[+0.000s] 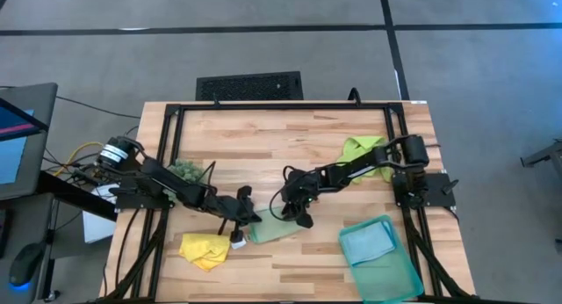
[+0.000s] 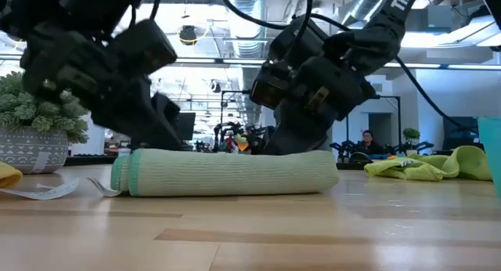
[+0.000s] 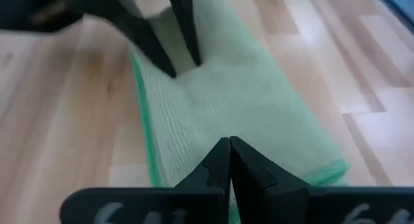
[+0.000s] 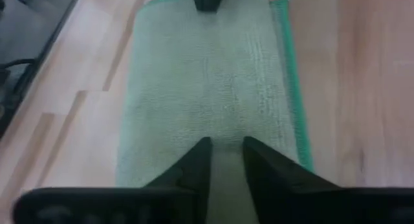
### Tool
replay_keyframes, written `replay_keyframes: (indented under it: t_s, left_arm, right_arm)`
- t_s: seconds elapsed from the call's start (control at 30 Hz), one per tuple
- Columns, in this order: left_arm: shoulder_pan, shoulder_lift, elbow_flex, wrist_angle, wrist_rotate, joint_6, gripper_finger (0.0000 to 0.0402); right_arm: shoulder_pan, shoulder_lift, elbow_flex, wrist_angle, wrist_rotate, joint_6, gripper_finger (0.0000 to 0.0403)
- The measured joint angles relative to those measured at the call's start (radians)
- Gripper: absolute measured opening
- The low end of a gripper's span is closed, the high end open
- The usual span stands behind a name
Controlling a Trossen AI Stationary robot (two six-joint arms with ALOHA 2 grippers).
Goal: Fold microfiber towels
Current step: Fold the green microfiber cloth, then put the folded green microfiber cloth into the green bin
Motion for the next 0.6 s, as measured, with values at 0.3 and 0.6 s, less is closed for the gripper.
replay_keyframes:
  t_s: [0.3,0.6]
  left_arm:
    - [-0.02,-0.173,-0.001,-0.293,-0.146,-0.035,0.0]
    - [-0.067,-0.145,-0.002,-0.31,-0.213,-0.114,0.0]
  right_arm:
    - [-0.033,-0.078,0.059,0.005,-0.045,0.003,0.0209]
    - [-0.035,0.04,0.152,0.015,0.001,-0.009,0.0224]
